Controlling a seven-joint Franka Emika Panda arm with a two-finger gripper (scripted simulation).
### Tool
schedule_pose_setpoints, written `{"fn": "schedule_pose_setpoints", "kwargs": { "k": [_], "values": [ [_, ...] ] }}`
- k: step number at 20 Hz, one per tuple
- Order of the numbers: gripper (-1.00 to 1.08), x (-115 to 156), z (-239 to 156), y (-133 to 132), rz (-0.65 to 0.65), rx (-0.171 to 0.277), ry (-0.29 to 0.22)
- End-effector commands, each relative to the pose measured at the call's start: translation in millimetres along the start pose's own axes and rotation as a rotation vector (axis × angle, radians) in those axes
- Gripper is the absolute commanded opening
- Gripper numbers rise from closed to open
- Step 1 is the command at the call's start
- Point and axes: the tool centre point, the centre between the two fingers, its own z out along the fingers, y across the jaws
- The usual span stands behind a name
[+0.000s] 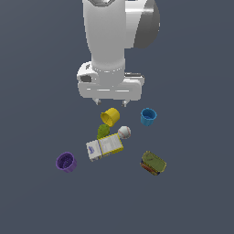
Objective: Pick up a designated object from a clutter of objects.
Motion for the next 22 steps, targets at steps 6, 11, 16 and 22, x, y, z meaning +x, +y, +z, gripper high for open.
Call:
{"fn": "schedule_pose_setpoints", "kwargs": {
  "k": [6, 11, 16, 22],
  "values": [
    [0.28, 1.6, -2.5, -7.0, -0.019, 0.008, 0.009],
    [0.28, 1.8, -2.6, -8.2, -0.023, 0.01, 0.009],
    [0.28, 0.8, 6.8, -5.0, -0.03, 0.021, -0.028],
    [0.28, -3.3, 32.1, 3.4, -0.052, 0.062, -0.13]
  ]
}}
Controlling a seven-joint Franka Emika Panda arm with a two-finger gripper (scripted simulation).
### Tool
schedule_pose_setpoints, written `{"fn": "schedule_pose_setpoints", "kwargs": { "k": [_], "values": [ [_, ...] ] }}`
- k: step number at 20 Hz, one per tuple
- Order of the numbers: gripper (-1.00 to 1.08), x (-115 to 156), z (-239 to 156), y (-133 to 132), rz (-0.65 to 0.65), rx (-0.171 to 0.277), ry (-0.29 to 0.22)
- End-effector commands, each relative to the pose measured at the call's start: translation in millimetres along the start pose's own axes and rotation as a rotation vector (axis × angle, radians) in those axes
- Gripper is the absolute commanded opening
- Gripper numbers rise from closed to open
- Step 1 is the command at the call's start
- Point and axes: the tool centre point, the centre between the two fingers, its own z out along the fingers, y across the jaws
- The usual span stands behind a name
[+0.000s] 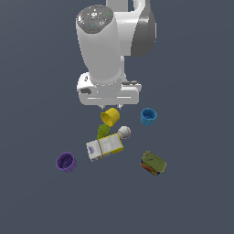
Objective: Pick up a designated object from a clutter of objects.
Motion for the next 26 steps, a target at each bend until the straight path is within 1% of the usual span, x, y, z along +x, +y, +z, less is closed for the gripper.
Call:
{"fn": "schedule_pose_setpoints", "kwargs": {
  "k": [1, 4, 6, 10, 14, 19, 23, 26],
  "values": [
    [0.28, -1.5, 13.1, 4.8, -0.011, 0.024, -0.052],
    [0.28, -4.3, 32.4, 11.2, -0.029, 0.067, -0.129],
    [0.28, -7.0, 46.9, 15.5, -0.044, 0.106, -0.186],
    [0.28, -14.3, 77.7, 23.5, -0.08, 0.207, -0.307],
    [0.28, -22.9, 106.0, 29.3, -0.119, 0.328, -0.414],
    [0.28, -34.2, 137.0, 33.8, -0.168, 0.505, -0.522],
    [0.28, -42.0, 155.8, 35.9, -0.203, 0.644, -0.58],
    [0.28, -46.4, 165.9, 36.9, -0.224, 0.731, -0.606]
  ]
}}
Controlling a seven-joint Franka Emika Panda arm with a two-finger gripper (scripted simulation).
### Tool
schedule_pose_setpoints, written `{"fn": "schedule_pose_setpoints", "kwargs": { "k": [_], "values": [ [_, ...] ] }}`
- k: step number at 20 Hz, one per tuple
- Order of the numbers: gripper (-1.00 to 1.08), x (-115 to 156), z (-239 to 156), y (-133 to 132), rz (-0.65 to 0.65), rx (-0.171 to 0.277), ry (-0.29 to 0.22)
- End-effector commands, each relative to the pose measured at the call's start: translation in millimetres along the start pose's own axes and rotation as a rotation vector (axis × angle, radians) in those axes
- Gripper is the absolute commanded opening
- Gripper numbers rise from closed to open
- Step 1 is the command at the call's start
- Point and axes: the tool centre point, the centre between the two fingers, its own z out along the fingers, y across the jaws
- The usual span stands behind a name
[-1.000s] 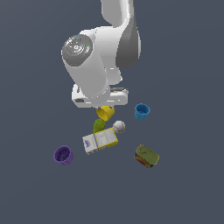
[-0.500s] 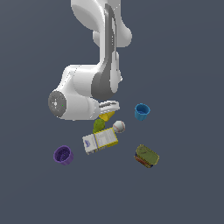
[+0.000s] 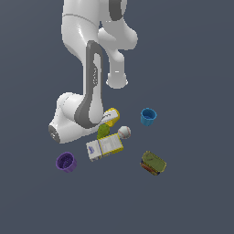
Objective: Pick up a designated object from a clutter of objects.
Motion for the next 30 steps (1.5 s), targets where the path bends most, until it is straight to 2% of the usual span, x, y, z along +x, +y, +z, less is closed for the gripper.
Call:
{"fn": "schedule_pose_setpoints", "kwargs": {
  "k": [1, 6, 10, 17, 30],
  "values": [
    [0.28, 0.5, 6.3, 5.1, -0.032, 0.066, -0.021],
    [0.28, 0.8, 14.3, 12.1, -0.074, 0.154, -0.044],
    [0.28, 0.9, 17.1, 14.6, -0.09, 0.187, -0.05],
    [0.28, -0.5, 16.8, 14.2, -0.088, 0.183, -0.045],
    [0.28, -1.2, 46.7, 9.3, -0.092, 0.191, -0.051]
  ]
}}
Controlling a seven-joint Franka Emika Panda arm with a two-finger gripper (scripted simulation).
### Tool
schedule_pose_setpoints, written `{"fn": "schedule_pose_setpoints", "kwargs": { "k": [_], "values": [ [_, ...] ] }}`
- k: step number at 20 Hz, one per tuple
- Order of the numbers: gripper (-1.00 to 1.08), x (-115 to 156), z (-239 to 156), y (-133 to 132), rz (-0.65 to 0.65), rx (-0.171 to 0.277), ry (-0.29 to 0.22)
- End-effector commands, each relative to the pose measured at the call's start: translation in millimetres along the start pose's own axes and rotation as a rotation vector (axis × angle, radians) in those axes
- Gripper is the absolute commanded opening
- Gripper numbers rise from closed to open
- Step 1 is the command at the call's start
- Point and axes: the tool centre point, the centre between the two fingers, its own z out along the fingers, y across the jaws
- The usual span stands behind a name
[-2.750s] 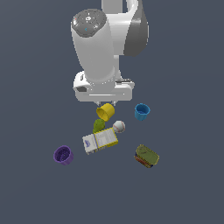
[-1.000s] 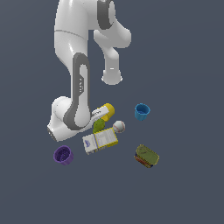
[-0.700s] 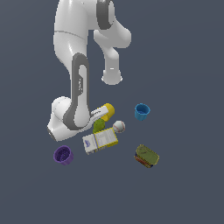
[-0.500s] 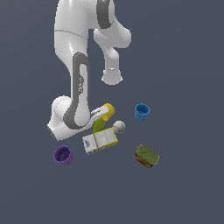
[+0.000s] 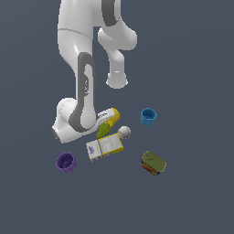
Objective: Pick up a designated object from a clutter of objects.
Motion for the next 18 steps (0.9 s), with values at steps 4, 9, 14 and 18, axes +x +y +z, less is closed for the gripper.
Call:
{"fn": "schedule_pose_setpoints", "kwargs": {
  "k": [4, 9, 14, 18],
  "values": [
    [-1.0, 7.5, 19.5, 1.0, -0.004, 0.015, -0.03],
    [-1.0, 7.5, 19.5, 1.0, -0.004, 0.015, -0.03],
    [-1.0, -0.2, -0.3, -1.2, -0.003, 0.001, 0.004],
    [-1.0, 3.2, -13.7, -9.6, -0.025, -0.009, 0.033]
  ]
}}
